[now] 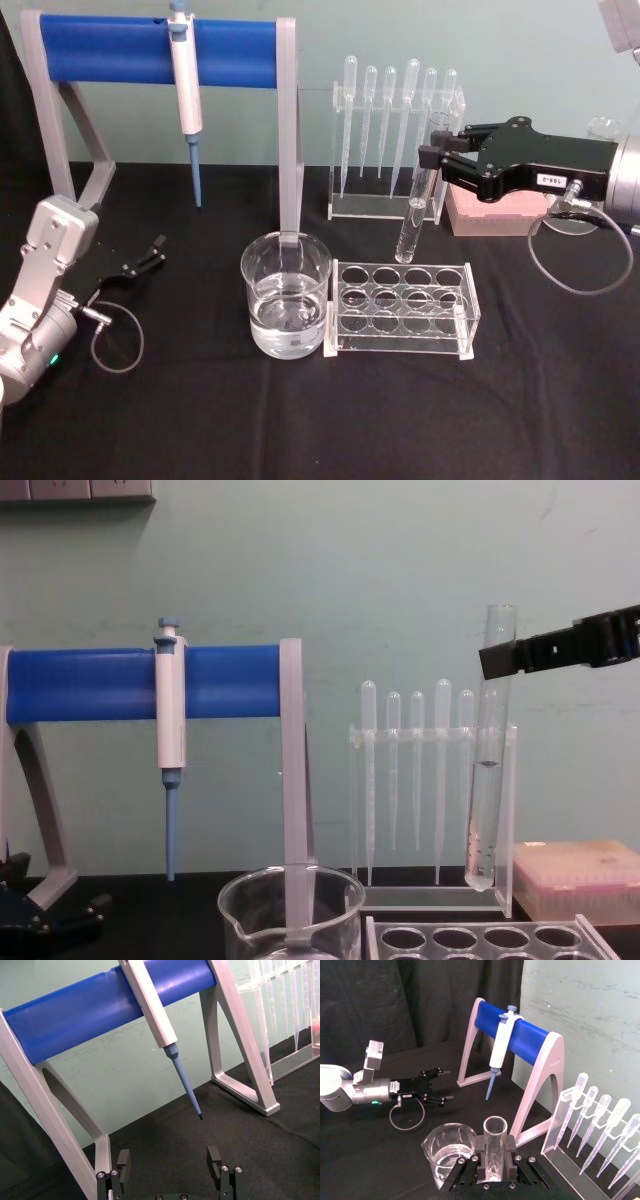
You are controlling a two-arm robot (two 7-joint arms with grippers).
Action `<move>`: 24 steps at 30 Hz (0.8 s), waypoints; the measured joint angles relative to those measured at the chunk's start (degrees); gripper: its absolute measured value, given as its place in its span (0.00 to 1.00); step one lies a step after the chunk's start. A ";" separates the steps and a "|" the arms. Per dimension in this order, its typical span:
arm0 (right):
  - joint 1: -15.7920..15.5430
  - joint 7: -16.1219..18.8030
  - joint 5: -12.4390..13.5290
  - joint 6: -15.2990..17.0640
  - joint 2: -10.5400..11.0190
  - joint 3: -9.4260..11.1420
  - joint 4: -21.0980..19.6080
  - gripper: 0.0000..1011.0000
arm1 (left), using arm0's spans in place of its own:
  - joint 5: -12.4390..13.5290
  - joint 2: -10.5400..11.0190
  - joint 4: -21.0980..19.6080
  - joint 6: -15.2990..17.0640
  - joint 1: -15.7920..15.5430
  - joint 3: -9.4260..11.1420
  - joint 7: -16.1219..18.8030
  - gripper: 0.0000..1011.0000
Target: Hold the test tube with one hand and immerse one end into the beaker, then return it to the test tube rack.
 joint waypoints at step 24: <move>0.00 -0.06 0.00 -0.03 0.00 -0.01 0.00 0.22 | 0.00 0.00 0.00 0.00 0.00 0.00 0.00 0.99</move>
